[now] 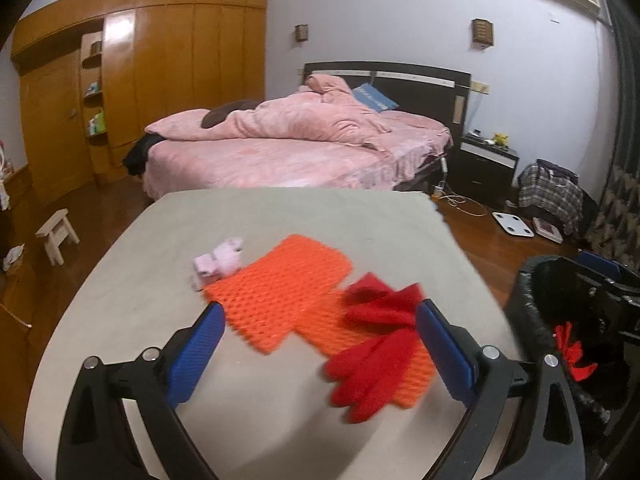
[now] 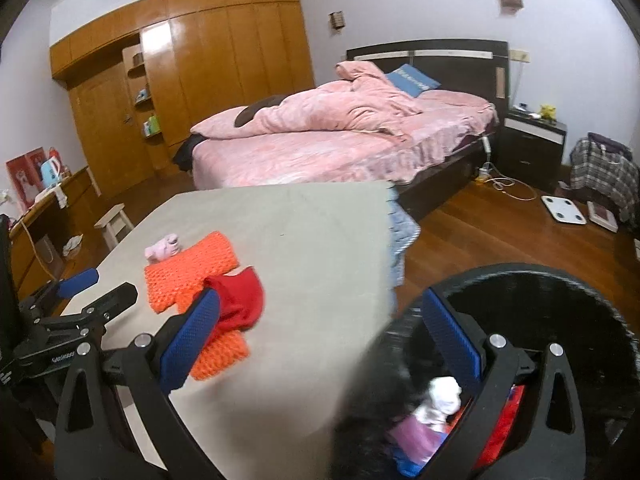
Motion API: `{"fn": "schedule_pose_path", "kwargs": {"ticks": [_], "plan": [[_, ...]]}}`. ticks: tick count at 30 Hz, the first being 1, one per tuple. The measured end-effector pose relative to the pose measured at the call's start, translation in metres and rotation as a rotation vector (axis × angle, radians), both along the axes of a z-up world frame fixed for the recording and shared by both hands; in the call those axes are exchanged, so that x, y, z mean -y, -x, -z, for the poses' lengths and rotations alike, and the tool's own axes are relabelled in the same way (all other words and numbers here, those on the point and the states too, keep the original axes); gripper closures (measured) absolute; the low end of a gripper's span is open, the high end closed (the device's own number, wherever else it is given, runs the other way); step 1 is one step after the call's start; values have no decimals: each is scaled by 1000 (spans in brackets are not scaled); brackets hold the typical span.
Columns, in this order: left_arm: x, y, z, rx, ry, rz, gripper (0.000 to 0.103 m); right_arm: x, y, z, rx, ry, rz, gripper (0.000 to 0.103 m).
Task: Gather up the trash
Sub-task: 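Move both tools back to the orange mesh and red glove, then grasp the red glove with the right tool while the left grasps the orange mesh pad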
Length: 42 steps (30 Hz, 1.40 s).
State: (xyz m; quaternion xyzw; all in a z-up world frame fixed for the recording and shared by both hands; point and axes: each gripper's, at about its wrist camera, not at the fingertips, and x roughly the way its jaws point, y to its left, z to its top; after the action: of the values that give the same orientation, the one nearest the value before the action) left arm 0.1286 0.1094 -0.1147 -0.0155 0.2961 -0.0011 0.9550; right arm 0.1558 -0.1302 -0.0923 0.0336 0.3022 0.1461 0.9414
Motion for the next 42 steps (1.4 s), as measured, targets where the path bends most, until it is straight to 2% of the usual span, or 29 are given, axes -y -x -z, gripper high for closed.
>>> {"fn": "schedule_pose_path", "kwargs": {"ticks": [14,21,30,33,35,37,42], "plan": [[-45,-4,17,-4,6,-88,9,-82,-40,51,-83,75,-108,6],[-56,-9,24,-13,28,-108,9,-98,-52,61,-133,104,-130,8],[-61,-13,30,-21,48,-111,9,-110,-61,71,-209,117,-182,43],[-60,-14,31,-25,52,-109,9,-112,-63,73,-225,108,-209,58],[-59,-15,32,-26,51,-107,9,-113,-63,73,-234,95,-226,73],[-58,-14,31,-26,49,-105,9,-114,-61,72,-230,88,-235,81],[-55,-15,28,-24,46,-97,9,-107,-57,60,-201,52,-238,88]]}}
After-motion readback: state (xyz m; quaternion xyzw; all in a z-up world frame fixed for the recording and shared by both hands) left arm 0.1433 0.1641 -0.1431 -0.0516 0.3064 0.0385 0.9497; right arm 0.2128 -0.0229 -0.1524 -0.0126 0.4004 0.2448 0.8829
